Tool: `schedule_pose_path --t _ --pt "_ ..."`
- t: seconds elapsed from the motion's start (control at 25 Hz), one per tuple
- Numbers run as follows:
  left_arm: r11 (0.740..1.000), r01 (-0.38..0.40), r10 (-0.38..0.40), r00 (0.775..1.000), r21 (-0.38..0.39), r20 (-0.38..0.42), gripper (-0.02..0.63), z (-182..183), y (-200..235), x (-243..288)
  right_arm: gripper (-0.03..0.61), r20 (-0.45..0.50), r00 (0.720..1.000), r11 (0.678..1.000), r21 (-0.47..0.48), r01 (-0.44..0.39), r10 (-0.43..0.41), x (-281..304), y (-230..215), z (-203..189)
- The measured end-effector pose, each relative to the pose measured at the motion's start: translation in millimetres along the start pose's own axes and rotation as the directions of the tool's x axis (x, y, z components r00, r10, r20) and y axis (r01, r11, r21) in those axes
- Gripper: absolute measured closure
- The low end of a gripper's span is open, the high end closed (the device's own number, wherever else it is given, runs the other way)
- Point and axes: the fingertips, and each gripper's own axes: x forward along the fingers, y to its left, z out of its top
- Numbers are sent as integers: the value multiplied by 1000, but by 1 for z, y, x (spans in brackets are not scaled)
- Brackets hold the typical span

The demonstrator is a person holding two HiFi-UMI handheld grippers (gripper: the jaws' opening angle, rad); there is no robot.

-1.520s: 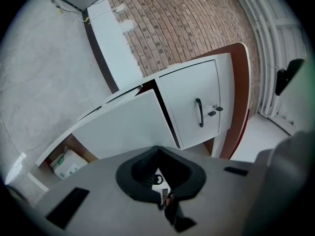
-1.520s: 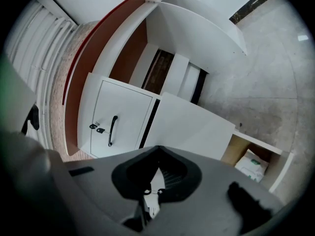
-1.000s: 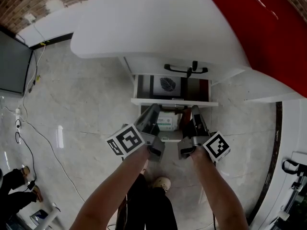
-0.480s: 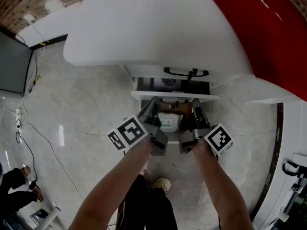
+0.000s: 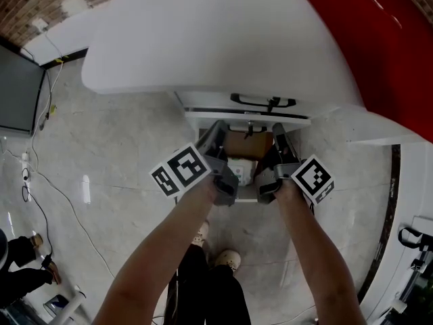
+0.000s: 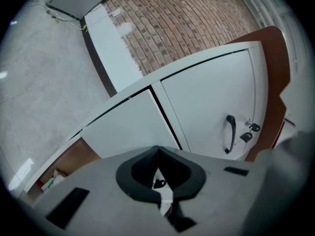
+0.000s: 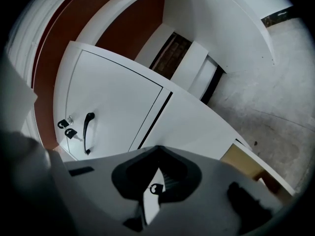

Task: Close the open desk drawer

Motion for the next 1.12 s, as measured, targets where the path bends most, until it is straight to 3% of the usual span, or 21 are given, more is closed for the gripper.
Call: schedule_pose_path --t 0.28,0.4,0.64,0.76,0.88,1.12 --pt "1000 -17 16 1000 -18 -22 604 10 -1 14 572 -24 999 999 27 23 -22 15 1 8" --pt "1000 -24 24 999 10 -47 604 12 -2 17 572 -20 1000 998 56 21 -20 18 1 9" --pt "1000 2 -2 999 -9 -53 604 11 -1 16 572 -48 999 998 54 -15 18 16 5 8" --pt "998 -1 9 994 68 -108 604 5 0 11 571 -84 993 997 -11 -79 78 15 20 3" --pt "986 28 6 980 167 -197 604 -17 -3 1 572 -139 987 992 -88 -90 77 5 24 -11" --pt "966 92 -28 965 242 -259 604 -56 -20 -37 572 -143 984 993 -52 -110 101 -36 32 -30"
